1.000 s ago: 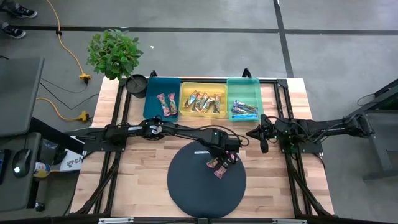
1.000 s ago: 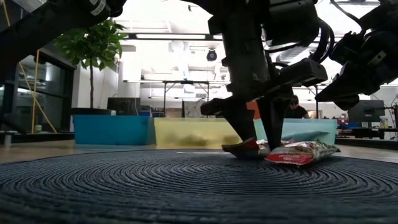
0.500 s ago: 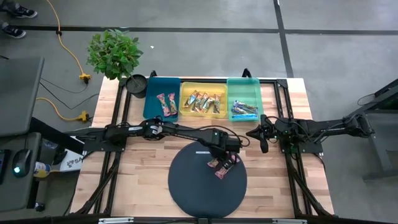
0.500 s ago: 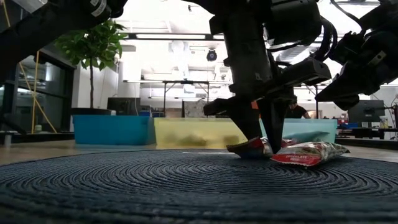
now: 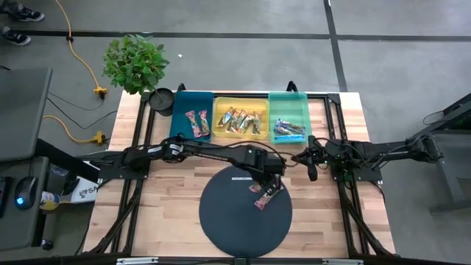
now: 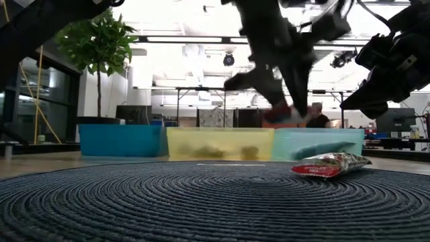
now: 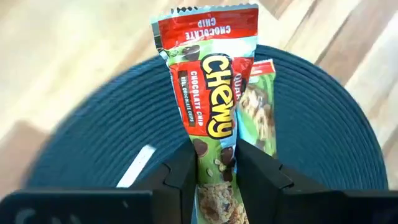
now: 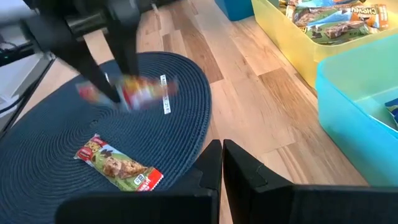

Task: Pick and place Granola Bars by type
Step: Put the red granola bar into the blue bin

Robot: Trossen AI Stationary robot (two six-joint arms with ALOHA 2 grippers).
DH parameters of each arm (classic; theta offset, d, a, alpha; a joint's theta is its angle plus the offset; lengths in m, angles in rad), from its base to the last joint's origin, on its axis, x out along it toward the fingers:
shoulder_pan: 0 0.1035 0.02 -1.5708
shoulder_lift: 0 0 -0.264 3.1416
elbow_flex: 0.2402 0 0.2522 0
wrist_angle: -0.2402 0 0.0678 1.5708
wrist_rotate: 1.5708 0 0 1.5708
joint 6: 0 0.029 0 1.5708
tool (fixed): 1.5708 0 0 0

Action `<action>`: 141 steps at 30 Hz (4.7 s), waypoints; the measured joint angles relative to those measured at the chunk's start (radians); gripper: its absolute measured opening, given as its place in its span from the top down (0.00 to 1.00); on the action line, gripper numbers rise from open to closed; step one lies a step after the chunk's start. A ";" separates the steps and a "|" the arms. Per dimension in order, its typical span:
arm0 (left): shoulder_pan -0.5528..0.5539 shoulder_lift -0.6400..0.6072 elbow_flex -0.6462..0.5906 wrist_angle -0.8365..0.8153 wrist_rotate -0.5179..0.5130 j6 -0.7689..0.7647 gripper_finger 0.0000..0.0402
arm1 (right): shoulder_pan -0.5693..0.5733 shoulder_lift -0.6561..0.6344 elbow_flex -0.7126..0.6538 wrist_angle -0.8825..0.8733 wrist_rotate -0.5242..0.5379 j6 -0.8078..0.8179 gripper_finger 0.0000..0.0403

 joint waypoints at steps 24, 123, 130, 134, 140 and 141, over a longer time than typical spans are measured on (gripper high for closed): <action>-0.003 -0.446 0.002 0.026 -0.359 0.369 0.76 | 0.000 0.016 -0.001 0.004 0.000 0.000 1.00; 0.448 -0.602 -0.047 -0.480 -0.684 0.018 0.76 | 0.000 0.018 -0.001 0.019 0.000 0.000 1.00; 0.479 -0.548 -0.203 -0.477 -0.635 -0.087 0.79 | 0.000 0.018 -0.001 0.019 0.001 0.000 1.00; 0.492 -0.549 -0.321 -0.475 -0.637 -0.126 0.84 | 0.000 0.018 -0.001 0.019 0.000 0.000 1.00; 0.529 -0.549 -0.463 -0.460 -0.614 -0.152 0.86 | 0.000 0.018 -0.001 0.019 0.000 0.000 1.00; 0.537 -0.549 -0.488 -0.442 -0.599 -0.150 0.86 | 0.000 0.018 -0.001 0.019 0.000 0.000 1.00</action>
